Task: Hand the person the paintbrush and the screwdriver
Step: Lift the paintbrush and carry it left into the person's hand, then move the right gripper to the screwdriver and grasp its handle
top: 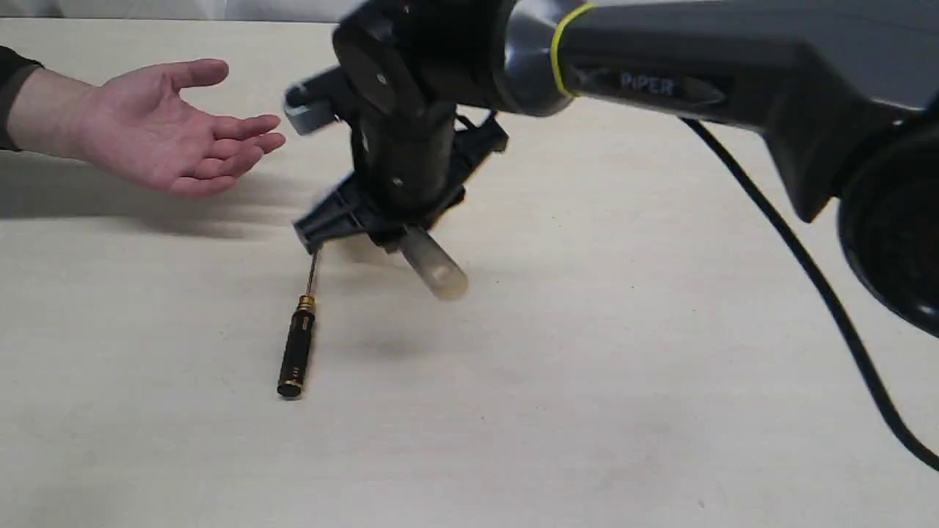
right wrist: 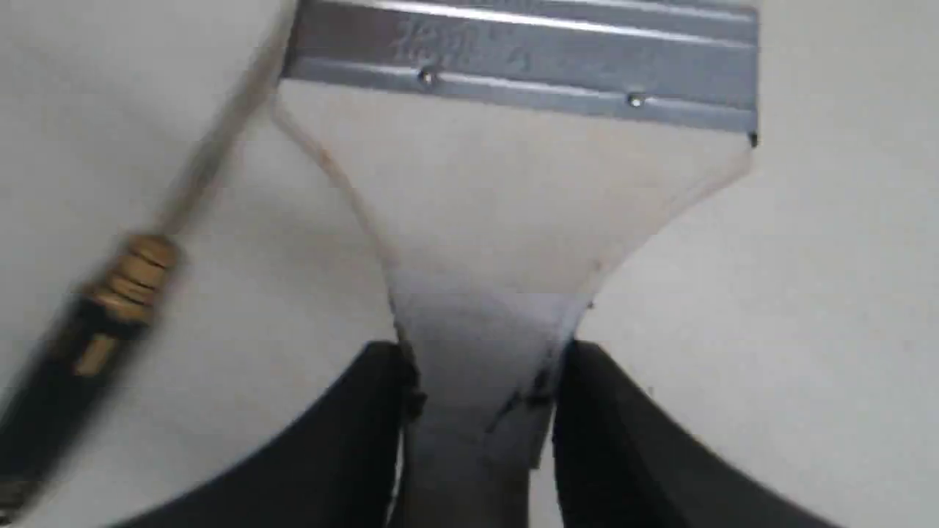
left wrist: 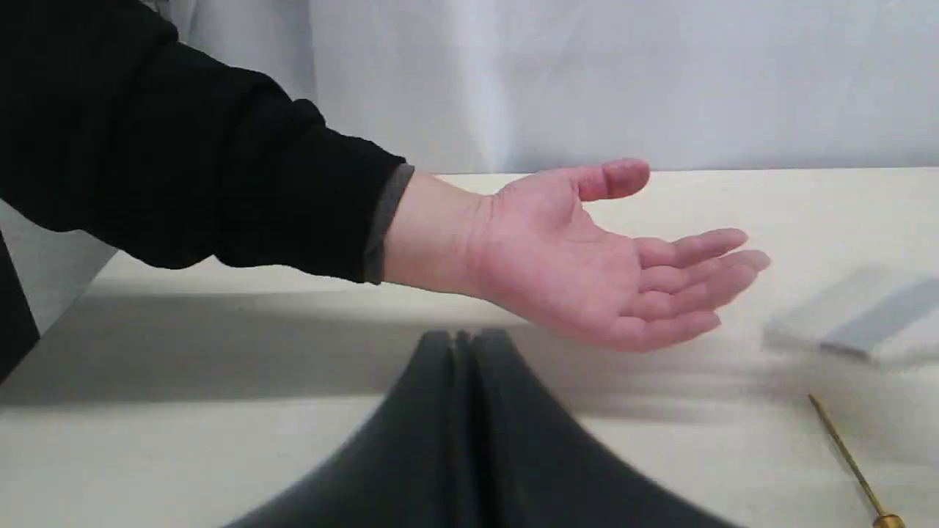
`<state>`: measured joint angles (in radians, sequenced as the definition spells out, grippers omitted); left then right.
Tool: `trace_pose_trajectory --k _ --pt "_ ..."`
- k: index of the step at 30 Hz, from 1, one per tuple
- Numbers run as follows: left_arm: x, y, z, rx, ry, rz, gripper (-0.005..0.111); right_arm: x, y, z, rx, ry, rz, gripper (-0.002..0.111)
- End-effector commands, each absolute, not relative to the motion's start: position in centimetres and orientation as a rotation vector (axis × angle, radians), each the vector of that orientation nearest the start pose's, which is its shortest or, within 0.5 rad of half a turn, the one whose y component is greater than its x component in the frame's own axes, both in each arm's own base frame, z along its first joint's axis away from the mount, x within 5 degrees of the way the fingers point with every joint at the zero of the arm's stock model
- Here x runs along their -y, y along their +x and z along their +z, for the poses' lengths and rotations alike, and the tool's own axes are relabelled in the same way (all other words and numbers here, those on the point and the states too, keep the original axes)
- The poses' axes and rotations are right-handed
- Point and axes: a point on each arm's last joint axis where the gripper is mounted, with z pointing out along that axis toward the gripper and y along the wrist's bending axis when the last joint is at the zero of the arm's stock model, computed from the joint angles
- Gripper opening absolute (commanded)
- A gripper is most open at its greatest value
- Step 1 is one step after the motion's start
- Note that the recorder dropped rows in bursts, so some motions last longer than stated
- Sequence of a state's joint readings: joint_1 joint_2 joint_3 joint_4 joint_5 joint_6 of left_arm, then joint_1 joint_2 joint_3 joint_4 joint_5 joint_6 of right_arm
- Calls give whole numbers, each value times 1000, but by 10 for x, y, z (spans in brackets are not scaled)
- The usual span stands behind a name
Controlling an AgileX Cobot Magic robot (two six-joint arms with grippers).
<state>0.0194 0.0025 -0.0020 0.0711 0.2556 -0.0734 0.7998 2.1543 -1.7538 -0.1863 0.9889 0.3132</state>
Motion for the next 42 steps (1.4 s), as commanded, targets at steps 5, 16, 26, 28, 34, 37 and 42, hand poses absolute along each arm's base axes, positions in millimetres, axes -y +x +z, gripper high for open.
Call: trace_pose_trajectory --k 5,16,26,28,34,37,42 --pt "-2 55 190 -1735 -31 15 0 -367 300 292 -2373 -908 224 5" --pt "-2 55 191 -1733 -31 15 0 -413 318 235 -2229 -973 264 5" --pt "-2 55 191 -1733 -31 15 0 -418 321 199 -2286 -1009 215 53" --pt "-2 55 191 -1733 -31 15 0 -413 319 208 -2305 -1006 197 55" --pt "-2 55 191 -1730 -29 17 0 -389 305 261 -2396 -923 154 54" --pt "-2 55 191 -1732 -29 17 0 -377 297 282 -2462 -822 153 54" --pt "-2 55 191 -1732 -29 17 0 -365 287 289 -2589 -788 107 54"
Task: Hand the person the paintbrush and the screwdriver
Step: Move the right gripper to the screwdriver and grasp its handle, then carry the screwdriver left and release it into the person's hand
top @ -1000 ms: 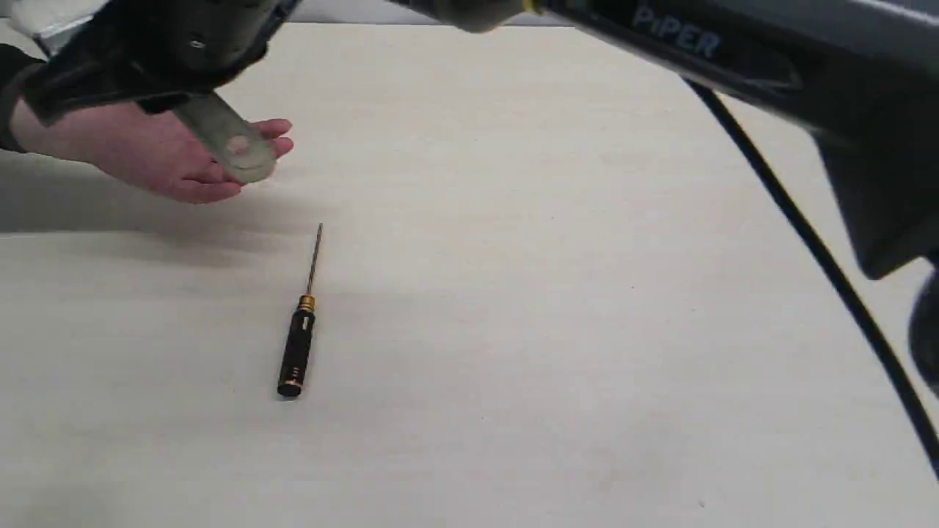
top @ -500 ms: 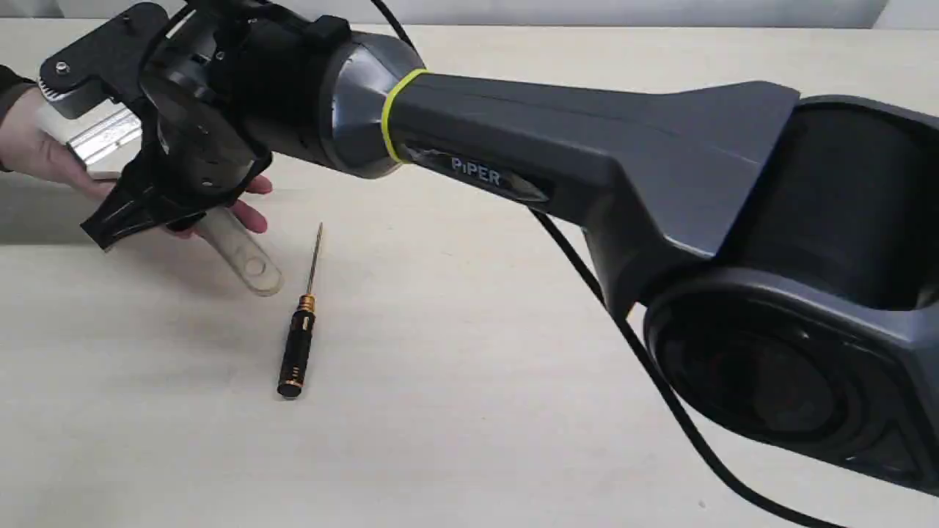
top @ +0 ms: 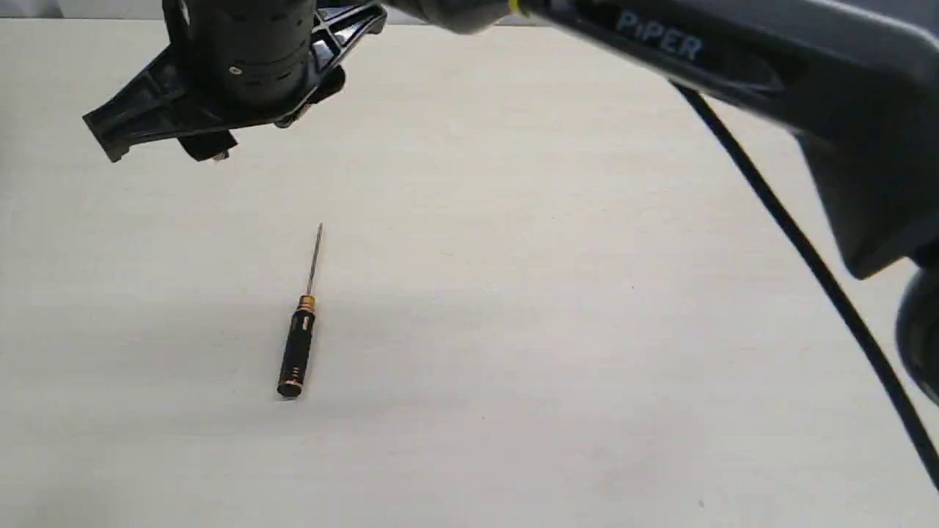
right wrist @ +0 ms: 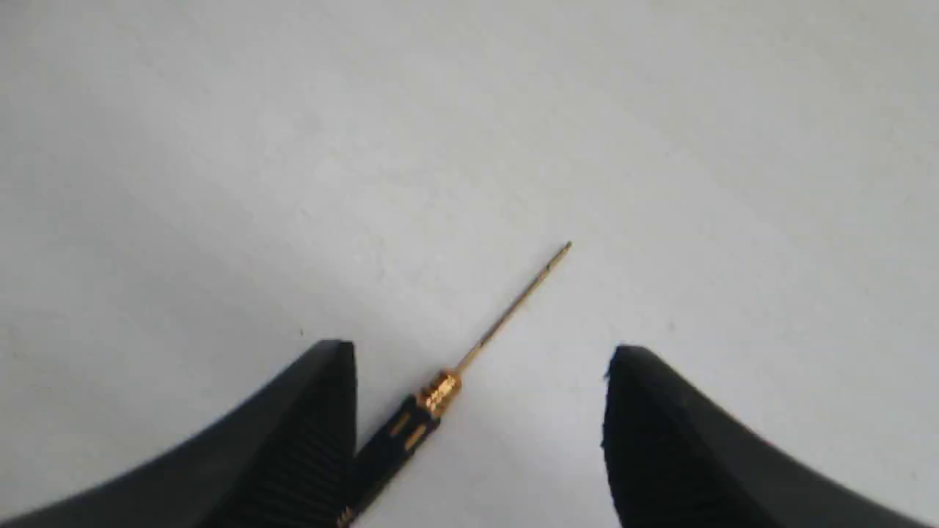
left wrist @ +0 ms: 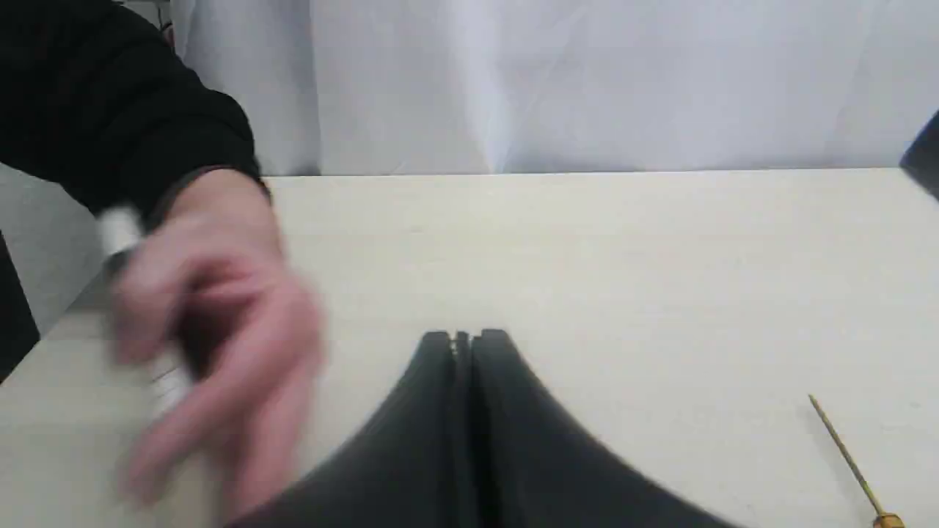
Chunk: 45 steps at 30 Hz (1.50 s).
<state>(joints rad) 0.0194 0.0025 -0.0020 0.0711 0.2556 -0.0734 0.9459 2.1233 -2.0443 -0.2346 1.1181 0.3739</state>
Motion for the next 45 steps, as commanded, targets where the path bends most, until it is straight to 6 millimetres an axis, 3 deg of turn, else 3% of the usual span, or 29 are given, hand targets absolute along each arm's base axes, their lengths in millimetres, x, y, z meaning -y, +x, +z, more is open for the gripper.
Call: trace_pose_trajectory --k 1,10,23,31,33,37,39,42,45 --pt "-2 55 191 -1732 -29 17 0 -365 285 285 -2621 -792 100 54" --pt "-2 55 191 -1732 -29 17 0 -376 290 245 -2703 -819 63 54" --pt "-2 55 191 -1733 -31 15 0 -391 300 151 -2818 -879 -64 54" --pt "-2 55 191 -1733 -31 15 0 -398 297 111 -2909 -887 -21 54" --pt "-2 55 191 -1733 -31 15 0 -398 296 108 -2916 -892 -31 49" --pt "-2 55 191 -1733 -31 15 0 -395 297 112 -2898 -940 -73 15" --pt "-2 55 191 -1733 -31 15 0 -393 299 123 -2839 -1020 -92 5" --pt "-2 55 191 -1733 -31 15 0 -392 299 146 -2782 -1048 -88 5" --pt "-2 55 191 -1733 -31 15 0 -390 299 182 -2707 -1021 -29 5"
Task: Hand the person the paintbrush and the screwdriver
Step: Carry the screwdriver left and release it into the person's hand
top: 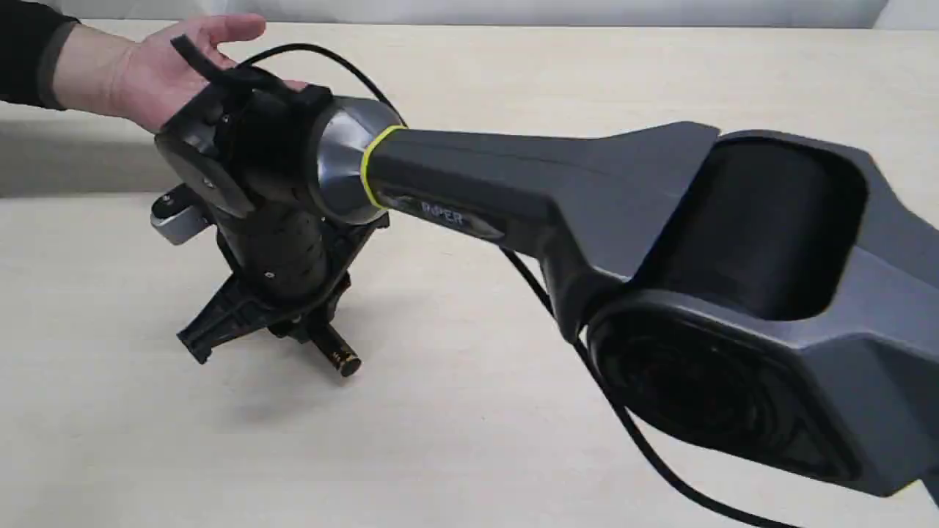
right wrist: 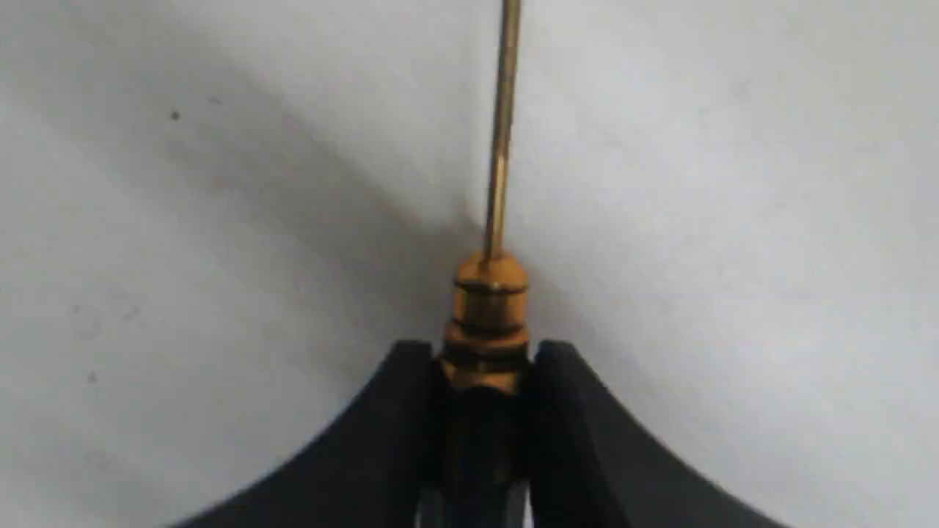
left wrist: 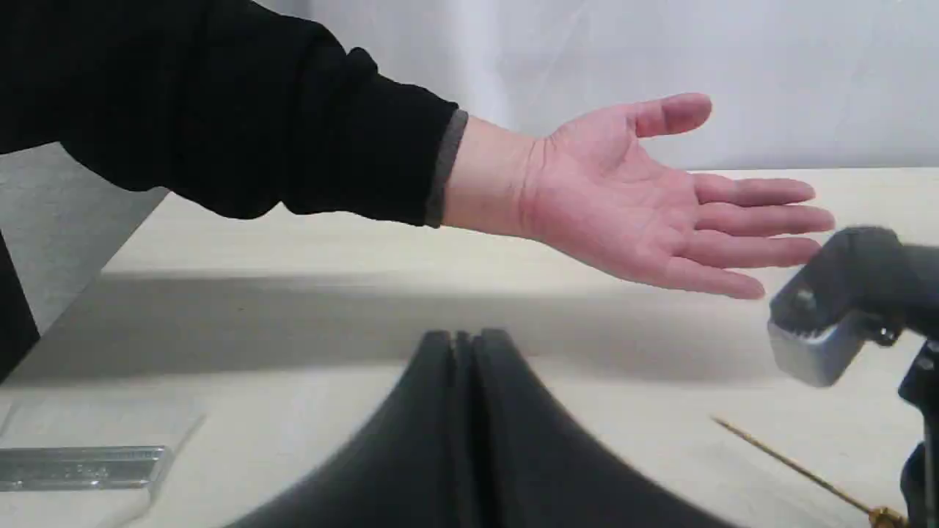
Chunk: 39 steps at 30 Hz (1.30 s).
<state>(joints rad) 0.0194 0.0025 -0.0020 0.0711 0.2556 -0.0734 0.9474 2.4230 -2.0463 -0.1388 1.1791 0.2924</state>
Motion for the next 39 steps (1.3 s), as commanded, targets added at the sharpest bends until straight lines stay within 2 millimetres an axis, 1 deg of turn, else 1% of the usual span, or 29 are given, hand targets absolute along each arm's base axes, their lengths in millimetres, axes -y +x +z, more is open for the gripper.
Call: trace_pose_trajectory --k 1,3,7,9,11,13,16,19,24,26,28,29,31,32,33,34,36,37,39 --pt "-2 55 191 -1733 -31 15 0 -390 299 195 -2672 -1009 -2 5" --pt "-2 55 191 -1733 -31 15 0 -389 299 218 -2609 -985 62 5" --pt "-2 55 191 -1730 -29 17 0 -389 300 255 -2465 -944 165 5" --pt "-2 55 191 -1732 -29 17 0 -391 303 263 -2391 -936 182 5" --pt "-2 55 191 -1732 -29 17 0 -393 307 267 -2315 -938 176 5" --pt "-2 55 191 -1732 -29 17 0 -396 311 266 -2267 -941 182 5" --pt "-2 55 191 -1732 -29 17 0 -401 318 254 -2233 -947 184 5" --pt "-2 55 191 -1732 -29 17 0 -405 325 233 -2243 -956 179 5" --pt "-2 55 191 -1732 -29 17 0 -405 341 201 -2255 -950 174 5" --pt "-2 55 191 -1732 -29 17 0 -407 343 192 -2256 -958 170 10" --pt "-2 55 191 -1732 -29 17 0 -408 344 186 -2260 -968 157 21" --pt "-2 55 191 -1732 -29 17 0 -407 343 184 -2271 -970 148 29" --pt "-2 55 191 -1732 -29 17 0 -405 342 183 -2296 -973 125 47" --pt "-2 55 191 -1732 -29 17 0 -402 341 187 -2312 -972 110 54" --pt "-2 55 191 -1732 -29 17 0 -401 340 189 -2320 -971 101 58" --pt "-2 55 191 -1732 -31 15 0 -398 339 196 -2337 -967 85 61" --pt "-2 55 190 -1735 -31 15 0 -391 335 209 -2361 -960 55 60" --pt "-2 55 191 -1733 -31 15 0 -387 333 218 -2371 -955 37 57" --pt "-2 55 191 -1733 -31 15 0 -379 329 237 -2388 -944 8 47"
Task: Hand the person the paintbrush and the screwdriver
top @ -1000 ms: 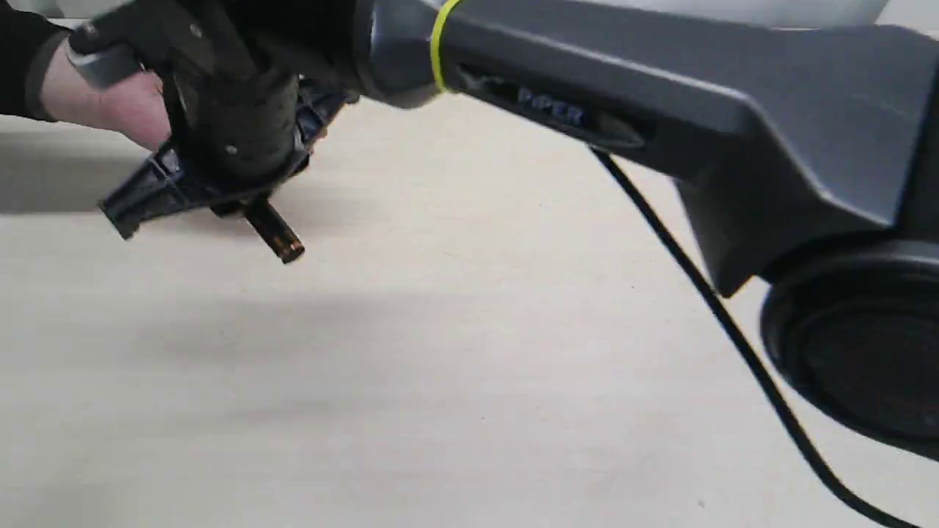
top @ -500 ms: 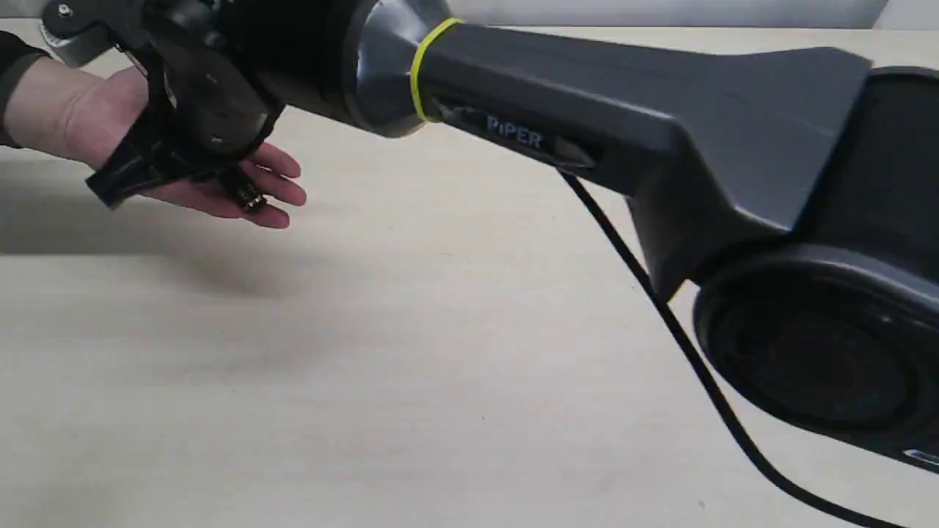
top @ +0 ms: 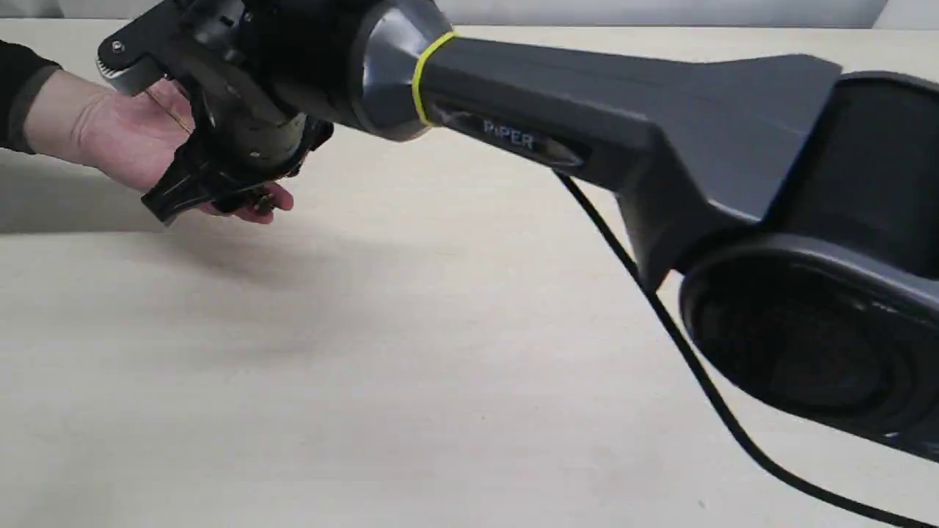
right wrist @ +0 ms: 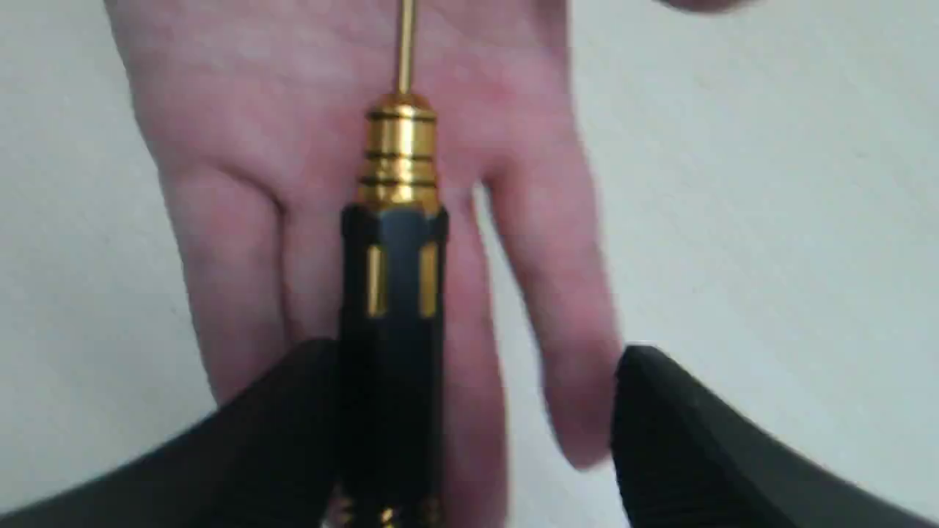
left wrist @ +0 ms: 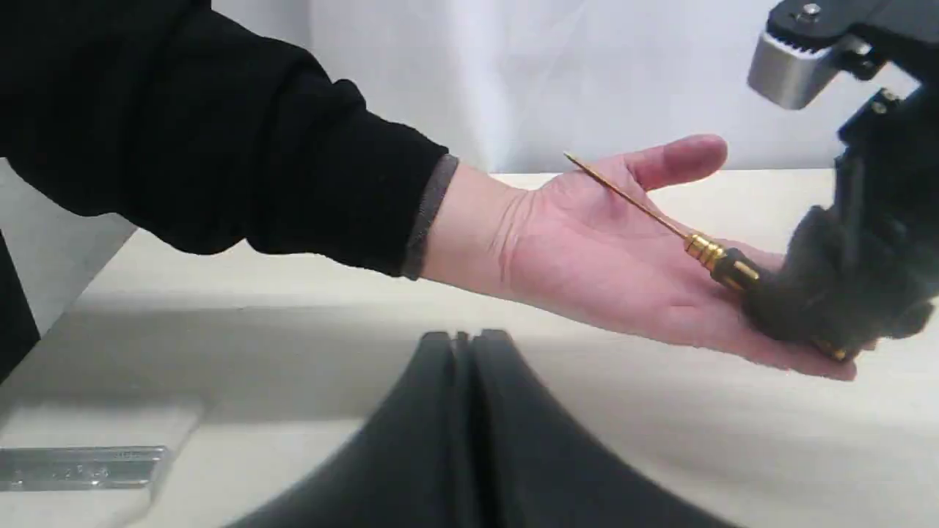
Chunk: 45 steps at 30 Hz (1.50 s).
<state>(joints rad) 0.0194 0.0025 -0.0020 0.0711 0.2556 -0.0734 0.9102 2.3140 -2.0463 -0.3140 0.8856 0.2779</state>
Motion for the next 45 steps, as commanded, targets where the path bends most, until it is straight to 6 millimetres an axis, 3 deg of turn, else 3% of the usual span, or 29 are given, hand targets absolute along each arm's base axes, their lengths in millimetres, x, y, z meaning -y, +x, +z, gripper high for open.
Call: trace_pose_trajectory --k 1,5,9,12,18,21,33,39,45 --pt "-2 55 191 -1733 -31 15 0 -374 325 250 -2389 -944 -2 39" --pt "-2 55 191 -1733 -31 15 0 -361 309 295 -2351 -964 -2 5" --pt "-2 55 191 -1733 -31 15 0 -346 288 340 -2293 -954 -24 5" --pt "-2 55 191 -1733 -31 15 0 -336 270 362 -2239 -960 -23 5" --pt "-2 55 191 -1733 -31 15 0 -306 235 387 -2101 -845 82 5" --pt "-2 55 191 -1733 -31 15 0 -279 211 384 -2018 -818 214 5" --pt "-2 55 191 -1731 -28 18 0 -171 127 306 -1870 -901 432 5" --pt "-2 55 191 -1731 -28 18 0 -134 101 282 -1992 -702 591 5" --pt "-2 55 191 -1731 -28 18 0 -106 92 286 -1963 -681 503 5"
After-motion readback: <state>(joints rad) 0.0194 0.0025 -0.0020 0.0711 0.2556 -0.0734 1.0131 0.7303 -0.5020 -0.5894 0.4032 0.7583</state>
